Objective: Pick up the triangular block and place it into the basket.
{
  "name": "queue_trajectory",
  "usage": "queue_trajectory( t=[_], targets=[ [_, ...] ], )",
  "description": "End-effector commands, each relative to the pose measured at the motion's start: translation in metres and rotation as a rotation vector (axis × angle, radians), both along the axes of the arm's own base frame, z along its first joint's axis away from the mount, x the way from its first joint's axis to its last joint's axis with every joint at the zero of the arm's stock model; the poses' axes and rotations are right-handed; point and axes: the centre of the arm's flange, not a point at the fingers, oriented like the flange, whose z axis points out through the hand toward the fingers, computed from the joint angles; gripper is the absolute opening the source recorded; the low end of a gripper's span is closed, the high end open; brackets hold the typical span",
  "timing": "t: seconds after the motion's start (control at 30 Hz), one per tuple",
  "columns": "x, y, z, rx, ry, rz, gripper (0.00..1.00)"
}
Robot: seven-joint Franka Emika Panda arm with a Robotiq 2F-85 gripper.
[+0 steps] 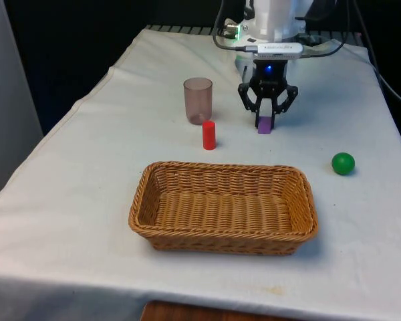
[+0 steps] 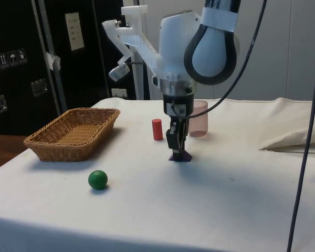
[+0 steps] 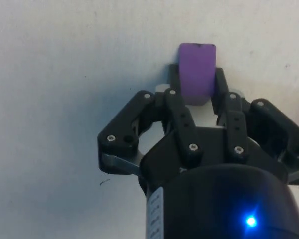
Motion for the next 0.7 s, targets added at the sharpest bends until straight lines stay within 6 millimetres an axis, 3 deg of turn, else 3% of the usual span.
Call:
queue_trajectory(
  t=[0.0, 0.07, 0.1, 0.27, 0.67],
  targets=[
    [0.001, 0.002, 0.004, 0.005, -0.010, -0.002, 0.33],
    [0.002, 0.002, 0.013, 0.007, -0.020, 0.001, 0.33],
    [0.003, 0.001, 0.007, 0.004, -0.016, 0.001, 0.33],
    [0.004, 0.002, 0.032, 0.014, -0.037, 0.003, 0.33],
    [0.015, 0.002, 0.067, 0.026, -0.064, 0.006, 0.33]
  ],
)
